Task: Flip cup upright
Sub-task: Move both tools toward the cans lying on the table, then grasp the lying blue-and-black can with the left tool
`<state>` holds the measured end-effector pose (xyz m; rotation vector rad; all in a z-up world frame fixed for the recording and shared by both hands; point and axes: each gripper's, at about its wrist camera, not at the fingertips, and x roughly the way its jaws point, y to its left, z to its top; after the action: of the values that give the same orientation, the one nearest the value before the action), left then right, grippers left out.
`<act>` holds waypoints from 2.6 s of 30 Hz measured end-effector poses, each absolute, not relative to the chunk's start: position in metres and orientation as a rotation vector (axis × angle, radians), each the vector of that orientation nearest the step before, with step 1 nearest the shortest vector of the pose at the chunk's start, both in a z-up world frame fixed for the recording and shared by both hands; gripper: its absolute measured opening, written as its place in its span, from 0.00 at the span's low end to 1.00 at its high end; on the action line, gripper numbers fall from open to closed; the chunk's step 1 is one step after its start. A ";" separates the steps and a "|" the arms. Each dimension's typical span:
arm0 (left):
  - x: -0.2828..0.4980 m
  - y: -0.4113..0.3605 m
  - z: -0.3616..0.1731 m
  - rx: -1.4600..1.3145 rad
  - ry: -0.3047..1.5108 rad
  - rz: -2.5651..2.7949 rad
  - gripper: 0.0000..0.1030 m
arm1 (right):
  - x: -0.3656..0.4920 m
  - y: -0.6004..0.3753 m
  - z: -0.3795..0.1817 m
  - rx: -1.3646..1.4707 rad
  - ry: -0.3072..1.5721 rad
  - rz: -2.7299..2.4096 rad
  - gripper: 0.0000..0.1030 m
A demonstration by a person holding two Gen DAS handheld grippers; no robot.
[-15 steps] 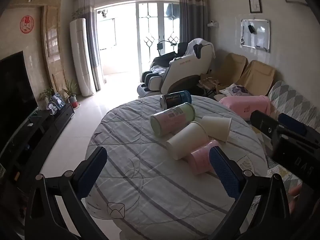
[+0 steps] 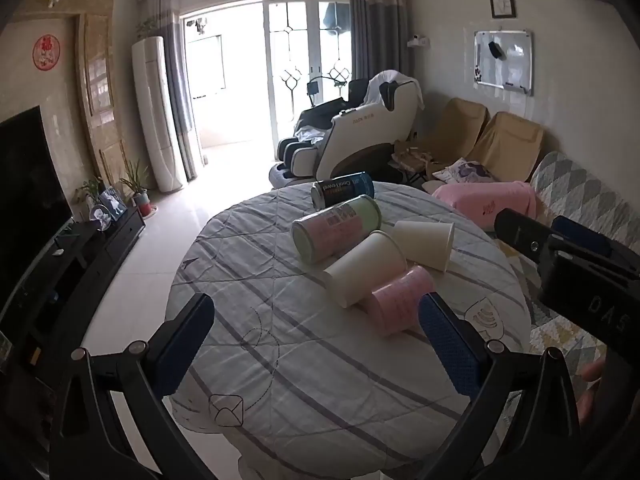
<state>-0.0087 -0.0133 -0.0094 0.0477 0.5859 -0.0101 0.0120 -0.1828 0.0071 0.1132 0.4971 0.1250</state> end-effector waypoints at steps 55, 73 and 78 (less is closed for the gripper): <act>0.036 0.003 -0.029 0.042 0.704 -0.073 1.00 | 0.057 -0.196 -0.026 0.140 0.675 0.149 0.81; 0.148 -0.017 -0.025 0.154 0.749 -0.203 1.00 | 0.158 -0.205 -0.035 0.158 0.739 0.198 0.81; 0.192 -0.030 0.001 0.206 0.821 -0.203 1.00 | 0.203 -0.204 -0.026 0.199 0.834 0.213 0.81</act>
<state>0.1924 -0.0300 0.0008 0.2065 0.8208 -0.2032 0.2033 -0.2036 -0.0263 0.1986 0.8344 0.2131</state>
